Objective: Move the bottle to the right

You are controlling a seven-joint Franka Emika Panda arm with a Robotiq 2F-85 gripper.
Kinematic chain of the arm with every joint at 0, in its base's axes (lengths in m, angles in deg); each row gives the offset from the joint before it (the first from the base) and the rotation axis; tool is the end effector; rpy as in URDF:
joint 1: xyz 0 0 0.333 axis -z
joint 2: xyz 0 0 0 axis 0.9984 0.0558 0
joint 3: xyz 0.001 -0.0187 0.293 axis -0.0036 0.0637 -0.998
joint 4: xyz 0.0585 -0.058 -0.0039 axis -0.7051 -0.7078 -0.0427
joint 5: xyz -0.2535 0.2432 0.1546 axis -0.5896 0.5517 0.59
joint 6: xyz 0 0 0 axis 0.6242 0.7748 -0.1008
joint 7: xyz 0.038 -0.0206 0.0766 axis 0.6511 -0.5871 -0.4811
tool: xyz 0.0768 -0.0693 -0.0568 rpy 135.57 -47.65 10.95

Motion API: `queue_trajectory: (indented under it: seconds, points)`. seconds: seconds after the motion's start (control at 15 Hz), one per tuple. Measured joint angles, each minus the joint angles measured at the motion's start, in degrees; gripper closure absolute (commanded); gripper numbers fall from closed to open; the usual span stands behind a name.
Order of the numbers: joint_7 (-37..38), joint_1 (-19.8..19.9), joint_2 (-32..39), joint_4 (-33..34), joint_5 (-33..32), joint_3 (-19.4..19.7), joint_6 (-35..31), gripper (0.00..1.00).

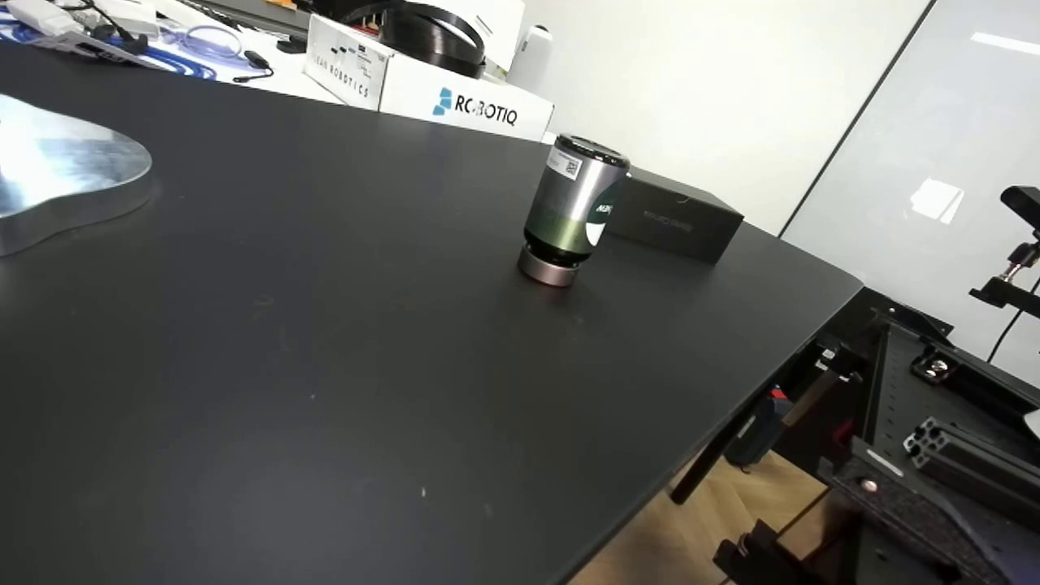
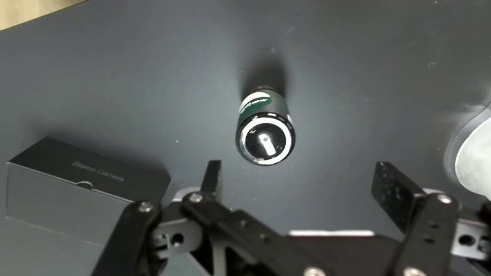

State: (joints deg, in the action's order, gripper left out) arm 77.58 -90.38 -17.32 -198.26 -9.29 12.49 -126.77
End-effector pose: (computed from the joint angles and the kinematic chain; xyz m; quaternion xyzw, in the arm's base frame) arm 0.3852 0.2469 0.3499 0.9833 -0.1701 0.0639 0.0127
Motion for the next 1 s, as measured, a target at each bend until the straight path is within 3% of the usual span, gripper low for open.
queue_trajectory:
  seconds: [0.4, 1.0]
  points:
    - [3.4, -3.9, 14.1, 2.0, -5.9, 4.5, -11.3, 0.00]
    - [3.6, -10.2, 23.8, 5.4, -10.1, 15.7, -11.3, 0.00]
